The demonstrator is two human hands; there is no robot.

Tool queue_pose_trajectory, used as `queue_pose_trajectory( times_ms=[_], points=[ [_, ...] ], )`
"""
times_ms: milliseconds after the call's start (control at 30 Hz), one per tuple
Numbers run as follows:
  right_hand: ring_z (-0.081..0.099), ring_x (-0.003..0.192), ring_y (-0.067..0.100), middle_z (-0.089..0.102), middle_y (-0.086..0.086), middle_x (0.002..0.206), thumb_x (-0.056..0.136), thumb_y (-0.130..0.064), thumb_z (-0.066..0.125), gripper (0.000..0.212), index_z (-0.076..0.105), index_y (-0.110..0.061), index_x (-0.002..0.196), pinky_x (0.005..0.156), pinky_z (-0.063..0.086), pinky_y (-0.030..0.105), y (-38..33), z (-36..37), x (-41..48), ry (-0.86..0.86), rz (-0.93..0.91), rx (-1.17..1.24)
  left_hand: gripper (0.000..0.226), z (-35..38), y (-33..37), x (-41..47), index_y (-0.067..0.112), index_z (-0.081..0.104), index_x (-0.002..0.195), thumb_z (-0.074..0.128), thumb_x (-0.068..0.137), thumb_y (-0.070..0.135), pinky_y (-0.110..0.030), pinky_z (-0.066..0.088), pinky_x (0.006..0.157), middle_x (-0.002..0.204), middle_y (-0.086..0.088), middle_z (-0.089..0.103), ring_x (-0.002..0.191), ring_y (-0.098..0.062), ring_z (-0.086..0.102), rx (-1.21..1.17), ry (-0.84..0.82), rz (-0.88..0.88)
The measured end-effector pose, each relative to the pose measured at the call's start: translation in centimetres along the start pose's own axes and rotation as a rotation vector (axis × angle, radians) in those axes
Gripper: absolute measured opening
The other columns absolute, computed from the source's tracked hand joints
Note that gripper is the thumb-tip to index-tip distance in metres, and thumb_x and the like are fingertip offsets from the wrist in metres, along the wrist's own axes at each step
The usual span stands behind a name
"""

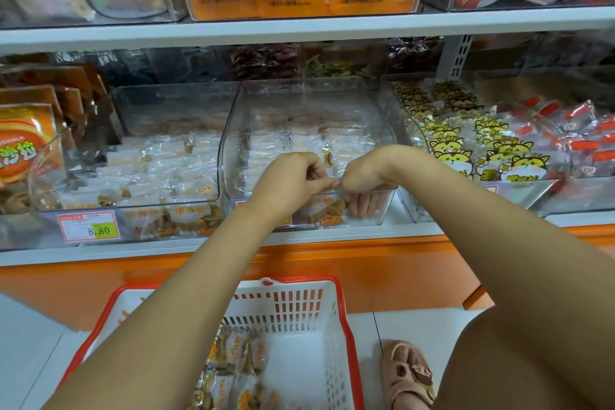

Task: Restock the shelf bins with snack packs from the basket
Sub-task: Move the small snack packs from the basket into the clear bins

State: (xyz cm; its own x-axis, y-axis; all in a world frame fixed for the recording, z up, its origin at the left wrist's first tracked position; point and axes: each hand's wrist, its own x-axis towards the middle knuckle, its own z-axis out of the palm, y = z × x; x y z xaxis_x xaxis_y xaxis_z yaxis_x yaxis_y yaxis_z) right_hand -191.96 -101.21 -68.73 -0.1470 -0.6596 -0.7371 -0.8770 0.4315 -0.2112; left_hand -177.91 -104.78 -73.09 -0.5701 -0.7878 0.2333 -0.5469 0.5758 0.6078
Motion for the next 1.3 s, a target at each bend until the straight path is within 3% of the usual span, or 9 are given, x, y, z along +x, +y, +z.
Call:
queue_pose_trajectory(
  times_ms=[300,500,633,833,933,1000,1133,1233,1300],
  points=[
    [0.064,0.092,0.030,0.068,0.019,0.102,0.098,-0.017,0.042,0.033,0.064,0.006,0.107,0.087,0.054,0.038,0.3,0.5,-1.0,0.139,-0.097,-0.022,0.021,0.3,-0.5,-0.6,0.014,0.066,0.085,0.076,0.079,0.031,-0.033,0.053,0.075,0.085,0.002,0.066,0.076,-0.013,0.061,-0.072,0.099,0.040],
    [0.051,0.069,0.025,0.056,0.007,0.072,0.091,-0.025,0.049,0.027,0.060,-0.007,0.076,0.060,0.034,0.030,0.5,1.9,-4.8,1.020,-0.394,-0.179,0.007,-0.4,-0.1,-5.6,0.014,0.063,0.084,0.065,0.089,0.019,-0.012,0.041,0.071,0.082,0.005,0.058,0.077,0.000,0.051,-0.094,0.424,0.234],
    [0.037,0.053,0.013,0.042,0.001,0.057,0.094,-0.029,0.048,0.039,0.040,-0.013,0.059,0.049,0.024,0.029,0.8,7.9,-4.8,0.807,-0.570,-0.111,0.039,-0.4,-2.3,-10.2,0.022,0.044,0.058,0.050,0.097,0.030,-0.018,0.028,0.052,0.052,0.010,0.039,0.051,-0.005,0.040,-0.093,0.387,0.122],
    [0.055,0.063,0.013,0.052,-0.004,0.066,0.095,-0.031,0.051,0.027,0.062,-0.010,0.082,0.051,0.041,0.019,4.5,16.0,3.5,0.372,-0.169,-0.073,0.039,3.0,-11.3,-16.0,0.010,0.060,0.064,0.051,0.097,0.029,-0.027,0.033,0.051,0.058,-0.004,0.060,0.053,-0.014,0.051,0.085,-0.035,-0.386],
    [0.058,0.085,0.015,0.056,-0.008,0.087,0.097,-0.035,0.052,0.019,0.059,-0.018,0.102,0.068,0.045,0.021,5.5,18.1,5.4,0.244,-0.132,0.022,0.039,5.1,-16.0,-18.2,0.014,0.046,0.057,0.053,0.095,0.019,-0.024,0.030,0.048,0.055,-0.002,0.046,0.051,-0.016,0.044,0.170,-0.197,-0.627],
    [0.058,0.078,0.011,0.057,-0.007,0.089,0.096,-0.029,0.054,0.012,0.054,-0.019,0.090,0.069,0.048,0.021,5.5,19.6,6.4,0.195,-0.095,0.320,0.040,6.2,-17.8,-19.8,0.016,0.039,0.056,0.052,0.094,0.017,-0.025,0.028,0.050,0.054,0.000,0.038,0.049,-0.015,0.037,0.198,-0.278,-0.721],
    [0.068,0.090,0.020,0.066,0.000,0.101,0.096,-0.023,0.055,0.013,0.061,-0.017,0.105,0.077,0.056,0.031,4.7,22.4,9.6,0.283,-0.028,0.749,0.025,6.9,-19.6,-21.4,0.002,0.059,0.106,0.050,0.095,0.023,-0.030,0.043,0.064,0.085,-0.010,0.058,0.069,-0.015,0.053,0.276,-0.380,-0.881],
    [0.058,0.064,0.011,0.058,-0.003,0.075,0.097,-0.020,0.051,0.021,0.053,-0.016,0.076,0.055,0.045,0.019,4.2,23.4,11.6,0.309,0.114,0.751,0.044,7.4,-20.4,-21.1,0.002,0.049,0.134,0.053,0.094,0.022,-0.023,0.039,0.049,0.073,-0.003,0.056,0.056,-0.011,0.047,0.231,-0.355,-0.936],
    [0.046,0.055,0.007,0.049,-0.005,0.065,0.097,-0.017,0.046,0.031,0.045,-0.018,0.066,0.047,0.035,0.018,3.8,23.2,12.5,0.352,0.173,0.681,0.050,7.8,-21.0,-20.6,0.005,0.044,0.138,0.055,0.092,0.020,-0.024,0.041,0.050,0.097,-0.010,0.065,0.065,-0.015,0.053,0.248,-0.321,-0.944]
  ],
)
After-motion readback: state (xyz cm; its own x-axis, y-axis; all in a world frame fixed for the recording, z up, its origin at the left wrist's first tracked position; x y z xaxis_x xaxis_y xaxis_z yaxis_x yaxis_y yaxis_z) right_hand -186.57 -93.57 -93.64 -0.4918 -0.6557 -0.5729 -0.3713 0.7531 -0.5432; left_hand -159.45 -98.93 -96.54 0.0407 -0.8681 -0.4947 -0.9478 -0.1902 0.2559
